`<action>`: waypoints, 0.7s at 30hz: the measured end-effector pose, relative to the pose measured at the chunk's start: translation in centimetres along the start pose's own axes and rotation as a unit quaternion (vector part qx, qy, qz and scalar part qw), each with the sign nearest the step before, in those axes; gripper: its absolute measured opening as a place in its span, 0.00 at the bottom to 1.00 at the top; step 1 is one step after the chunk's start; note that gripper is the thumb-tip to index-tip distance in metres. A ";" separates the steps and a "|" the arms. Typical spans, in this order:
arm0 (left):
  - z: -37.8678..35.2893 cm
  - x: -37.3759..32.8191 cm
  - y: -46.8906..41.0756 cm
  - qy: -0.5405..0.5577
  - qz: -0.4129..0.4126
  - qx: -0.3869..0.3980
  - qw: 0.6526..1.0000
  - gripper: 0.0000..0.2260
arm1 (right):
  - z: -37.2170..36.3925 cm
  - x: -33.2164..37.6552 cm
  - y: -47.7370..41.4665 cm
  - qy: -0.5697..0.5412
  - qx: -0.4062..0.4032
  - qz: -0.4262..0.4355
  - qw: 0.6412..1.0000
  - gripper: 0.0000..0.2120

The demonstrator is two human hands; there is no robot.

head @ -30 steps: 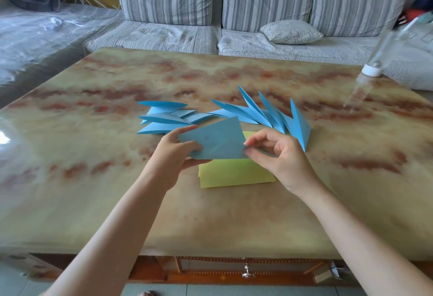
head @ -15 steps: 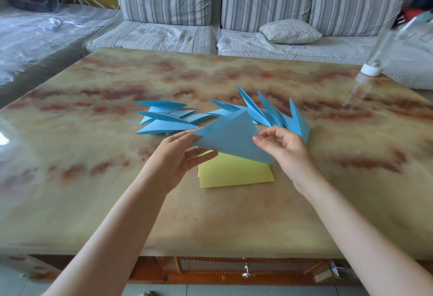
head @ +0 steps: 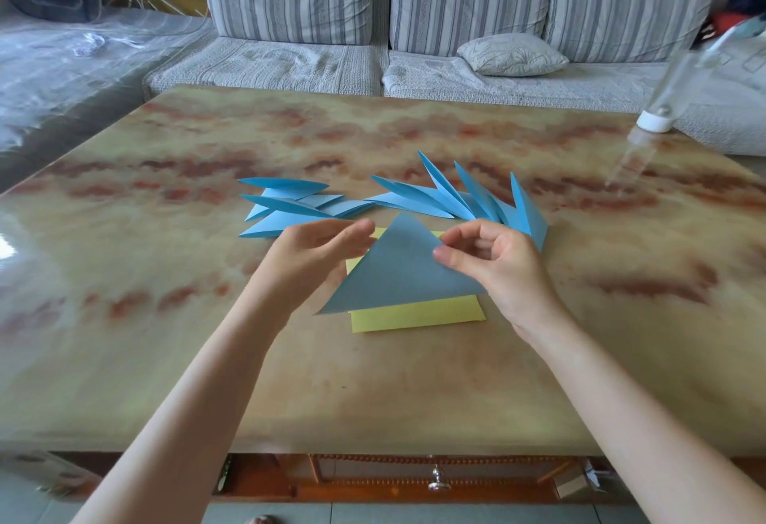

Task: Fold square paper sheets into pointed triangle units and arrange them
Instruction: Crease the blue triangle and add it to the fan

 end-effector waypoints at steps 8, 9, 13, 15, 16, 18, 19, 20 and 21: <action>-0.9 -1.0 0.7 -0.015 -0.065 -0.041 0.997 0.09 | -0.8 0.6 0.1 0.009 0.022 0.014 1.000 0.09; -0.9 -1.0 0.8 -0.015 -0.066 -0.047 0.997 0.11 | -0.8 0.6 0.1 0.011 0.021 0.014 1.000 0.09; -1.3 -1.1 1.1 -0.024 -0.074 -0.046 0.996 0.18 | -0.8 0.6 0.1 0.010 0.013 0.017 1.000 0.08; -1.3 -1.0 1.1 -0.017 -0.070 -0.041 0.997 0.18 | -0.8 0.6 0.1 0.011 0.008 0.021 1.000 0.08; -1.3 -1.0 1.1 -0.013 -0.069 -0.039 0.997 0.18 | -0.8 0.6 0.1 0.010 0.006 0.022 1.000 0.08; -1.3 -1.0 1.1 -0.012 -0.068 -0.037 0.997 0.18 | -0.8 0.6 0.0 0.009 0.006 0.024 1.000 0.07; -1.4 -1.0 1.2 -0.013 -0.067 -0.036 0.997 0.18 | -0.9 0.6 0.0 0.010 0.006 0.025 1.000 0.07; -1.4 -0.9 1.1 -0.013 -0.067 -0.036 0.997 0.17 | -0.9 0.6 0.0 0.013 0.007 0.027 1.000 0.07; -1.4 -0.9 1.2 -0.012 -0.067 -0.036 0.997 0.16 | -0.9 0.7 0.0 0.017 0.008 0.029 0.999 0.08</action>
Point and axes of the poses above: each hand's wrist, its own y-axis away from the middle knuckle, its own z-axis out of the back of the hand, x = y × z, the point moved 6 cm from there along -y, towards the middle knuckle, and after that the axes turned 13 degrees about z, right-handed, at the moved point
